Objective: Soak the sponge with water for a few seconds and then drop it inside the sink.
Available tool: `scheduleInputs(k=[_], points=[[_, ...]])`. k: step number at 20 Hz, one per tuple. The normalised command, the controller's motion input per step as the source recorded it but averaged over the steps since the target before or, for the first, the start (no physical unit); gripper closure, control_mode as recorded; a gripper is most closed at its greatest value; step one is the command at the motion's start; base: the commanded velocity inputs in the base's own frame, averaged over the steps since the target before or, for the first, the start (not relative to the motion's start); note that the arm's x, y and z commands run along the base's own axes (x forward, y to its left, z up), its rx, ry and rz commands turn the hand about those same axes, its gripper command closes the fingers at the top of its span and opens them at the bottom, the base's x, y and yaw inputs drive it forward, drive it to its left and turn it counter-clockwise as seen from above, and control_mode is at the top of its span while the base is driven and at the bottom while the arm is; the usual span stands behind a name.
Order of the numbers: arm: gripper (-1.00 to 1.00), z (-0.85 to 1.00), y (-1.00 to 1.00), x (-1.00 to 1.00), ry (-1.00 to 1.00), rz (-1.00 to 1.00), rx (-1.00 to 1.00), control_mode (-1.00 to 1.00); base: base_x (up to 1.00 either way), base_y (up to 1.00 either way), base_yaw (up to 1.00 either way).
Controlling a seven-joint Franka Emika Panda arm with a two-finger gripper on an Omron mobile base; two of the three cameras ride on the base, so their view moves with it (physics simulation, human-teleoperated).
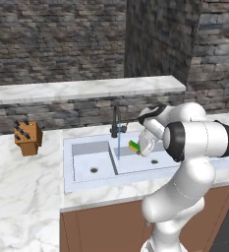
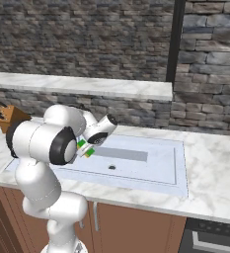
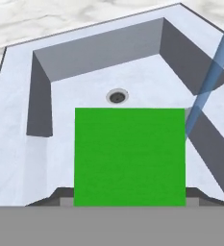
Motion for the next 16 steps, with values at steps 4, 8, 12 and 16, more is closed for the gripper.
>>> scheduleInputs(k=[4,8,12,16], points=[[1.00,0.00,0.04,0.00,-0.03,0.00,0.04,-1.00,0.00,0.00,0.00],[1.00,-0.07,0.00,0.00,-0.01,0.00,0.07,-1.00,0.00,0.00,0.00],[1.00,-0.16,0.02,0.03,0.00,0.00,0.06,-1.00,0.00,0.00,0.00],[1.00,-0.19,0.04,0.15,0.00,-0.01,0.01,-1.00,0.00,0.00,0.00]])
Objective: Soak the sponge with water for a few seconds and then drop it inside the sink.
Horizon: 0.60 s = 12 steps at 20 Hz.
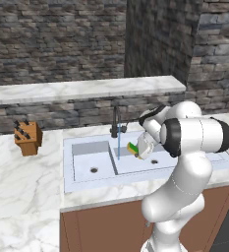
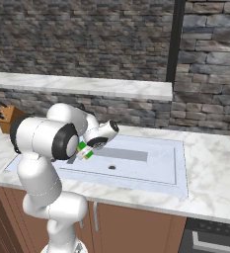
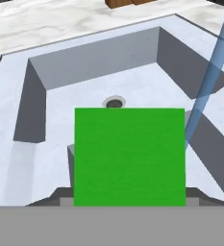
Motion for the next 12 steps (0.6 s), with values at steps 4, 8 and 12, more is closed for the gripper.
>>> scheduleInputs(k=[4,8,12], points=[[1.00,-0.11,0.01,0.14,0.00,-0.02,0.00,-1.00,0.00,0.00,0.00],[1.00,-0.02,0.01,0.07,0.00,-0.03,0.00,-1.00,0.00,0.00,0.00],[1.00,0.00,0.00,0.11,0.00,-0.04,0.00,-1.00,0.00,0.00,0.00]])
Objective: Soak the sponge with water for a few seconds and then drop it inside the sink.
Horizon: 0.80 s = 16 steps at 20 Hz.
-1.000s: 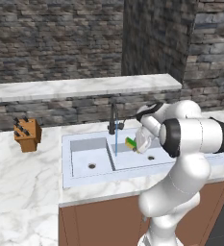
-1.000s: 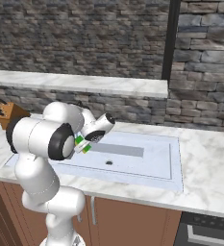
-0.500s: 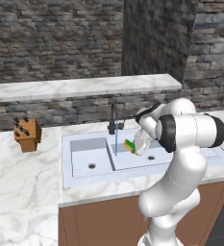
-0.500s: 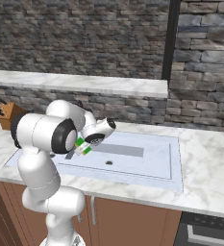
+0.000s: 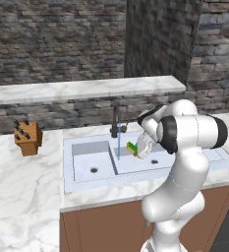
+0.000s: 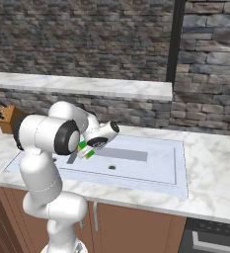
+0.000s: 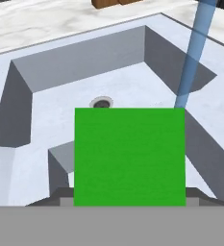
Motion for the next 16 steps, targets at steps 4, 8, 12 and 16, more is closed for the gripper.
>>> scheduleInputs(k=[4,8,12,16], points=[[1.00,-0.01,0.00,0.26,0.00,-0.03,0.00,-1.00,0.00,0.00,0.00],[1.00,-0.04,0.02,0.32,0.00,-0.02,0.00,-1.00,0.00,0.00,0.00],[1.00,-0.09,0.06,0.31,-0.01,-0.01,0.00,-1.00,0.00,0.00,0.00],[1.00,-0.08,0.07,0.22,-0.03,-0.01,0.00,-1.00,0.00,0.00,0.00]])
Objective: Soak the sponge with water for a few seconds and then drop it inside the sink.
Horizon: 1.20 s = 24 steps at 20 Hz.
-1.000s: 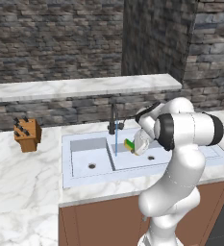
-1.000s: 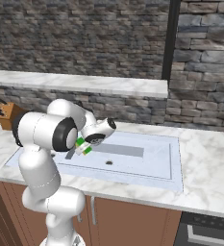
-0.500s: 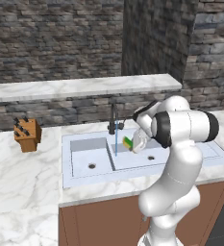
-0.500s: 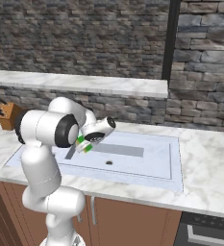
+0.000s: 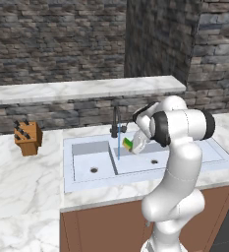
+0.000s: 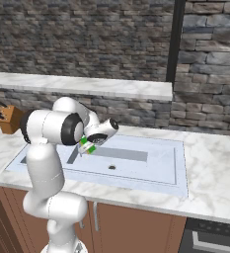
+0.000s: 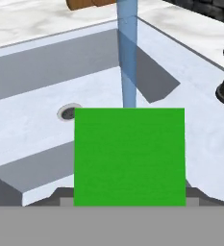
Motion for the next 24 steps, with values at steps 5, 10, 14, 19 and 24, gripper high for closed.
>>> scheduleInputs(k=[5,10,14,19,24], points=[[1.00,-0.11,0.10,0.10,-0.03,0.00,0.00,-1.00,0.00,0.00,0.00],[1.00,-0.21,0.18,0.16,-0.04,0.00,0.00,-1.00,0.00,0.00,0.00],[1.00,-0.15,0.18,0.24,-0.01,0.00,0.00,-1.00,0.00,0.00,0.00],[1.00,-0.17,0.18,0.32,0.00,0.00,0.00,-1.00,0.00,0.00,0.00],[1.00,-0.17,0.15,0.21,0.00,0.00,0.00,-1.00,0.00,0.00,0.00]])
